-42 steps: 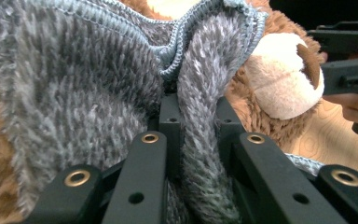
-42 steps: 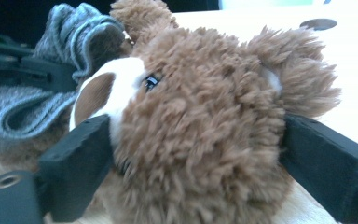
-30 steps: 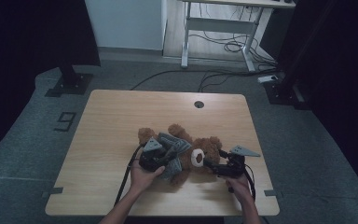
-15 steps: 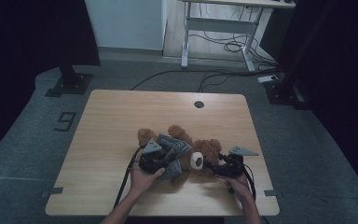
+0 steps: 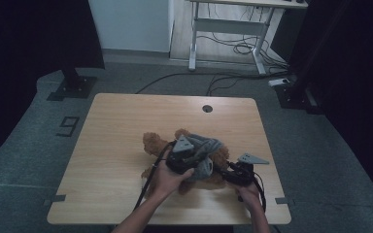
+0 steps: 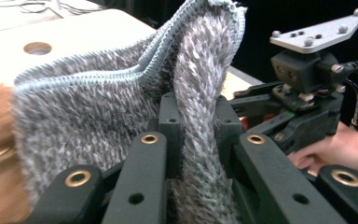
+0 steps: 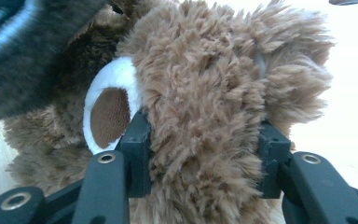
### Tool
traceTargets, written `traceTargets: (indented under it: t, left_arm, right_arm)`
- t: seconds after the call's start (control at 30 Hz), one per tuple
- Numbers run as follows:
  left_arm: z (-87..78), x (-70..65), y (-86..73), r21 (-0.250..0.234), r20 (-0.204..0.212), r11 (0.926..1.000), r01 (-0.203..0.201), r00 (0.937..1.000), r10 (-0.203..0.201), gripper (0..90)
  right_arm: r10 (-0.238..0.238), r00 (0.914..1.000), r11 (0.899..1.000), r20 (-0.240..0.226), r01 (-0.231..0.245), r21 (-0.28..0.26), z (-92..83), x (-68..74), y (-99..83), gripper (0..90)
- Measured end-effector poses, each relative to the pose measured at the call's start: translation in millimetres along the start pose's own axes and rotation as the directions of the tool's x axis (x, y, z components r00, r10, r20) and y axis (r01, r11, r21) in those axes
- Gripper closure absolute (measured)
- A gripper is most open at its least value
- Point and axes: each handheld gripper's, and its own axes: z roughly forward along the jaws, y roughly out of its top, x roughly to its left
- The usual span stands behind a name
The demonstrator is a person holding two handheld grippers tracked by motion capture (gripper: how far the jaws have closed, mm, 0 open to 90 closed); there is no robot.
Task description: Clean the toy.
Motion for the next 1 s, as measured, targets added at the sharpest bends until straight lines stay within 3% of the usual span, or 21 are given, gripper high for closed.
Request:
traceTargets:
  t: [0.07,0.13,0.17,0.2,0.23,0.27,0.3,0.33,0.37,0.4,0.47,0.57,0.6,0.63,0.77,0.83,0.87,0.9,0.93,0.97,1.0]
  left_arm:
    - [19.4,-4.2,-0.9,0.043,-0.015,0.9991,0.0,0.9999,0.001,77.9]
    - [37.3,1.6,-10.4,0.062,-0.014,0.9973,0.039,0.9992,-0.038,77.7]
    - [37.3,1.6,-10.4,0.062,-0.014,0.9973,0.039,0.9992,-0.038,77.9]
    - [35.9,7.8,-14.9,0.039,-0.003,0.9961,0.08,0.9968,-0.08,78.0]
    - [35.9,7.8,-14.9,0.039,-0.003,0.9961,0.08,0.9968,-0.08,78.1]
    - [31.8,9.1,-17.3,0.036,-0.051,0.9977,0.058,0.9971,-0.056,78.2]
    - [31.8,9.1,-17.3,0.036,-0.051,0.9977,0.058,0.9971,-0.056,78.4]
    - [26.0,14.1,-22.7,0.049,-0.123,0.9983,0.032,0.9921,-0.026,78.6]
    - [26.0,14.1,-22.7,0.049,-0.123,0.9983,0.032,0.9921,-0.026,78.7]
    - [20.3,25.1,-31.3,0.049,-0.115,0.9962,0.072,0.9912,-0.066,78.8]
    - [15.3,29.7,-35.4,0.039,-0.1,0.9949,0.094,0.991,-0.089,79.0]
    - [2.5,30.5,-39.3,0.033,-0.116,0.9977,0.059,0.9917,-0.055,79.0]
    - [-11.0,35.1,-42.4,0.012,-0.124,0.998,0.062,0.9905,-0.06,78.9]
    - [-11.0,35.1,-42.4,0.012,-0.124,0.998,0.062,0.9905,-0.06,78.9]
    - [-36.6,50.4,-53.3,-0.031,-0.135,0.9953,0.092,0.9863,-0.095,78.9]
    - [-49.8,58.2,-58.8,-0.048,-0.165,0.9942,0.096,0.9809,-0.103,78.8]
    - [-60.7,67.8,-64.3,-0.06,-0.186,0.9914,0.116,0.9744,-0.126,78.8]
    - [-60.7,67.8,-64.3,-0.06,-0.186,0.9914,0.116,0.9744,-0.126,78.8]
    - [-69.1,79.3,-71.9,-0.056,-0.204,0.9885,0.14,0.9676,-0.149,78.7]
    - [-69.1,79.3,-71.9,-0.056,-0.204,0.9885,0.14,0.9676,-0.149,78.7]
    - [-72.3,88.2,-80.6,-0.03,-0.229,0.9891,0.144,0.9622,-0.147,78.7]
  right_arm:
    - [-0.008,1.0,1.0,0.001,0.008,-0.001,-0.8,0.5,-0.7,51.3]
    - [-0.029,0.9994,1.0,0.02,0.029,0.007,-1.8,2.5,-1.7,52.3]
    - [-0.029,0.9994,1.0,0.02,0.029,0.007,-1.8,2.5,-1.7,52.3]
    - [-0.029,0.9992,1.0,0.028,0.029,0.003,-1.6,1.2,-3.5,52.5]
    - [-0.029,0.9992,1.0,0.028,0.029,0.003,-1.6,1.2,-3.5,52.5]
    - [-0.037,0.999,0.999,0.025,0.037,0.0,-1.5,1.2,-3.7,52.4]
    - [-0.037,0.999,0.999,0.025,0.037,0.0,-1.5,1.2,-3.7,52.4]
    - [-0.037,0.999,0.999,0.027,0.037,0.001,-1.8,1.3,-3.6,52.4]
    - [-0.037,0.999,0.999,0.027,0.037,0.001,-1.8,1.3,-3.6,52.4]
    - [-0.037,0.9991,0.999,0.023,0.037,-0.001,-2.3,0.9,-4.3,52.4]
    - [-0.038,0.999,0.999,0.022,0.038,-0.003,-2.2,1.0,-4.5,52.4]
    - [-0.054,0.9982,0.999,0.026,0.054,-0.004,-2.6,3.0,-4.9,52.4]
    - [-0.047,0.9986,0.999,0.024,0.047,-0.004,-3.1,2.0,-5.6,52.4]
    - [-0.047,0.9986,0.999,0.024,0.047,-0.004,-3.1,2.0,-5.6,52.4]
    - [-0.038,0.999,0.999,0.021,0.038,-0.009,-3.2,1.1,-6.5,52.4]
    - [-0.037,0.9991,0.999,0.021,0.037,-0.01,-3.3,1.0,-6.6,52.3]
    - [-0.035,0.9992,0.999,0.02,0.035,-0.009,-3.5,0.5,-6.6,52.3]
    - [-0.035,0.9992,0.999,0.02,0.035,-0.009,-3.5,0.5,-6.6,52.3]
    - [-0.033,0.9992,0.999,0.02,0.034,-0.01,-3.4,0.3,-6.7,52.3]
    - [-0.033,0.9992,0.999,0.02,0.034,-0.01,-3.4,0.3,-6.7,52.3]
    - [-0.03,0.9993,0.999,0.02,0.031,-0.013,-3.1,0.3,-6.8,52.3]
